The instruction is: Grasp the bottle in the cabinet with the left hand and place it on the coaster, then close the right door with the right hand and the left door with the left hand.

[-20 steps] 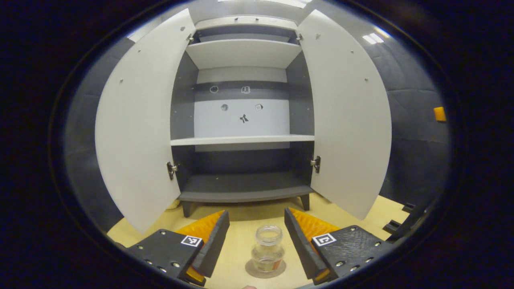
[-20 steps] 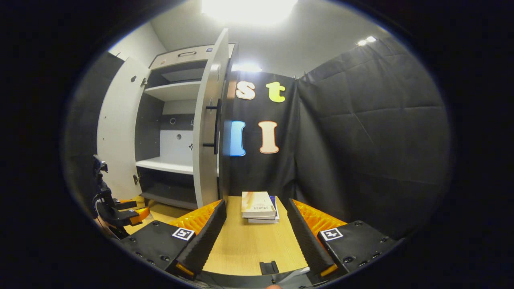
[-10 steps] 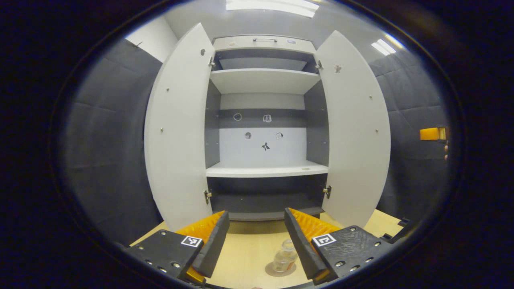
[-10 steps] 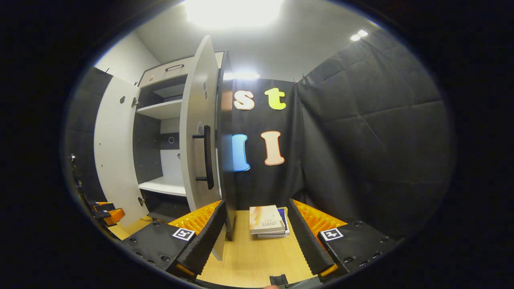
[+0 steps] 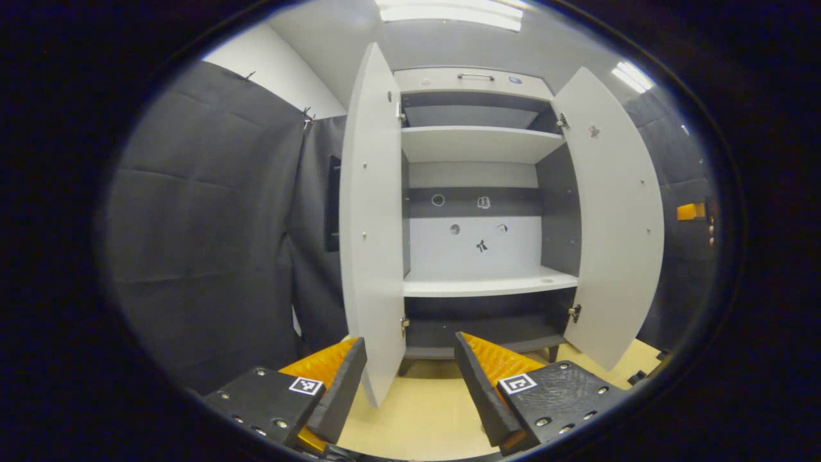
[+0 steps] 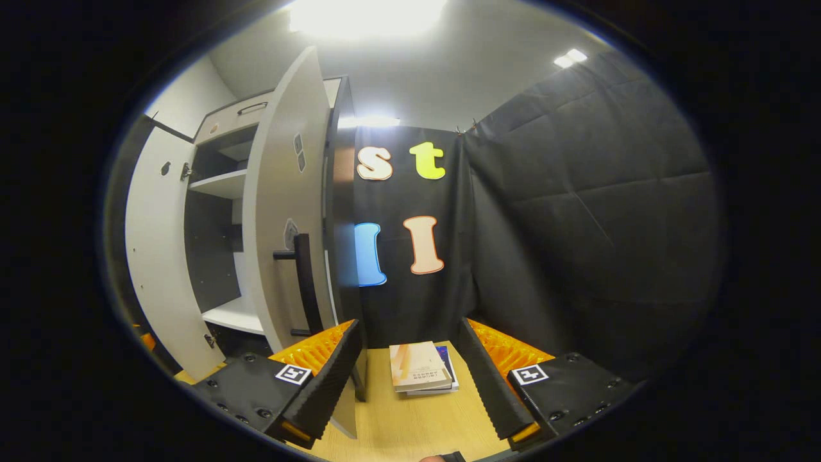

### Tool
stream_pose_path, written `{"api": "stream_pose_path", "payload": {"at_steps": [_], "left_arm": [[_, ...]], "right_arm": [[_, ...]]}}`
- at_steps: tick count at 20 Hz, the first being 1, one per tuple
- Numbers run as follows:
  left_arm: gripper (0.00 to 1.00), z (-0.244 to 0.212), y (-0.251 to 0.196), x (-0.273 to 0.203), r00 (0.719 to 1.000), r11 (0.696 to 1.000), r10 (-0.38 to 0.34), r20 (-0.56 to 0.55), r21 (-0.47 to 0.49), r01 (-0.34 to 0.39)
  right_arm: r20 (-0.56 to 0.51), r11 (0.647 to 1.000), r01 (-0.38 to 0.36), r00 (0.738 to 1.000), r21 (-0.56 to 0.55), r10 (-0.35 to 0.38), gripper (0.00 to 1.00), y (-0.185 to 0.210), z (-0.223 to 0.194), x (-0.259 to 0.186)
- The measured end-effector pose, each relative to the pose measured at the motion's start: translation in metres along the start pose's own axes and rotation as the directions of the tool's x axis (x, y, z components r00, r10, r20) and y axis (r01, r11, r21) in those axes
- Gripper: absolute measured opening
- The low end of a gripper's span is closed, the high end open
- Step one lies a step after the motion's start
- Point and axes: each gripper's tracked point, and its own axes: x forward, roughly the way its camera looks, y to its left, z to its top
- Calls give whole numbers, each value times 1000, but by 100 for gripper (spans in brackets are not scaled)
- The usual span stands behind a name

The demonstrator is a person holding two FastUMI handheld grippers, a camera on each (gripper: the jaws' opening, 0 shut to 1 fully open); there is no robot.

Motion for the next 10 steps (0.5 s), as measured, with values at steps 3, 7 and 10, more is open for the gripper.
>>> {"api": "stream_pose_path", "payload": {"at_steps": [3, 7, 10], "left_arm": [[84, 9, 42, -1, 998, 998, 55, 21, 11, -55], [84, 15, 89, 1, 993, 993, 117, 31, 15, -117], [84, 18, 116, 9, 989, 990, 144, 34, 6, -144]], "right_arm": [[-3, 1000, 31, 1000, 0, -31, 98, 9, 1, 11], [-23, 998, 68, 997, -17, -68, 98, 28, 1, 28], [-26, 994, 97, 995, -49, -99, 98, 38, 2, 29]]}}
